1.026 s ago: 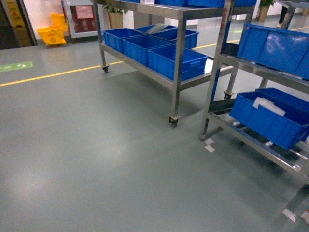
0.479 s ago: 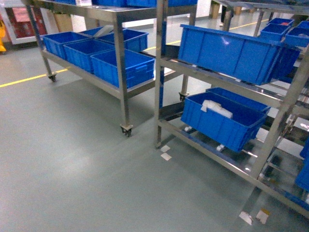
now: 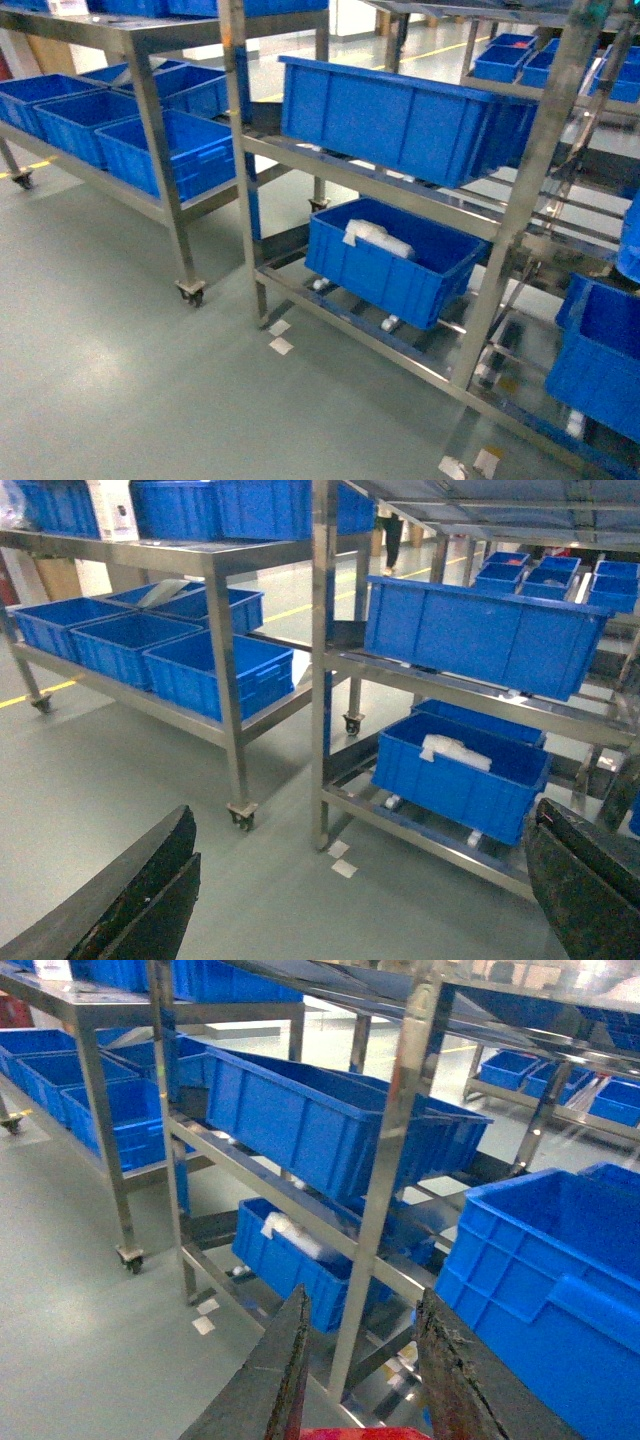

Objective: Pick red block from blue box to shelf

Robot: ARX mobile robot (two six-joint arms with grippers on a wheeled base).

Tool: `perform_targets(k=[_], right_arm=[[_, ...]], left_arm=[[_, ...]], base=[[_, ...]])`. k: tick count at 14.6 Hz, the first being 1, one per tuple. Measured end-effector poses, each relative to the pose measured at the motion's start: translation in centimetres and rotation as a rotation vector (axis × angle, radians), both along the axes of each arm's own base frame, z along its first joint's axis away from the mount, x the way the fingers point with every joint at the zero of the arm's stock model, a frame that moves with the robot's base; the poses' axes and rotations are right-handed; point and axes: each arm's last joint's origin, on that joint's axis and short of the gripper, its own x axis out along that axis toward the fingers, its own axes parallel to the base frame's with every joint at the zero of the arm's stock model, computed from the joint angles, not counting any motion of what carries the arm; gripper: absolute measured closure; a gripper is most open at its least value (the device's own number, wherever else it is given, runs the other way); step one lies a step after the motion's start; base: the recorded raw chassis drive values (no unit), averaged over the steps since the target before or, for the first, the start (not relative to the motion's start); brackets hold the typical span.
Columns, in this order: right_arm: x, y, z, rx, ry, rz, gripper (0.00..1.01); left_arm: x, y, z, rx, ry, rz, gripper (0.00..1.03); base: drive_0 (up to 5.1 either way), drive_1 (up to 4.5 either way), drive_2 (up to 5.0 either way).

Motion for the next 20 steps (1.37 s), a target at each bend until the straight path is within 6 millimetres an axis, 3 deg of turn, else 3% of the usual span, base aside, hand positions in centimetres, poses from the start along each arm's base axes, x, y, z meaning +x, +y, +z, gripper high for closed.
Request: perform_targets(k=[2, 13, 20], right_arm=[[0.0, 0.0, 0.0, 0.0, 0.0, 0.0, 0.75], [0.0, -0.01, -0.02, -0.003, 0.001, -0.002, 0.75], [0.0, -0.01, -0.02, -0.003, 0.001, -0.002, 0.75]], left_arm=[[0.0, 0.0, 0.0, 0.0, 0.0, -0.001, 0.05], [0.0, 0.0, 0.02, 0.0, -0.002, -0.001, 0.05], [0.0, 0.0, 0.02, 0.0, -0.002, 0.0, 0.05]], base=[[-0.5, 1.38, -6.1], [-1.6, -1.51, -1.7], [-1.8, 2.43, -6.0]])
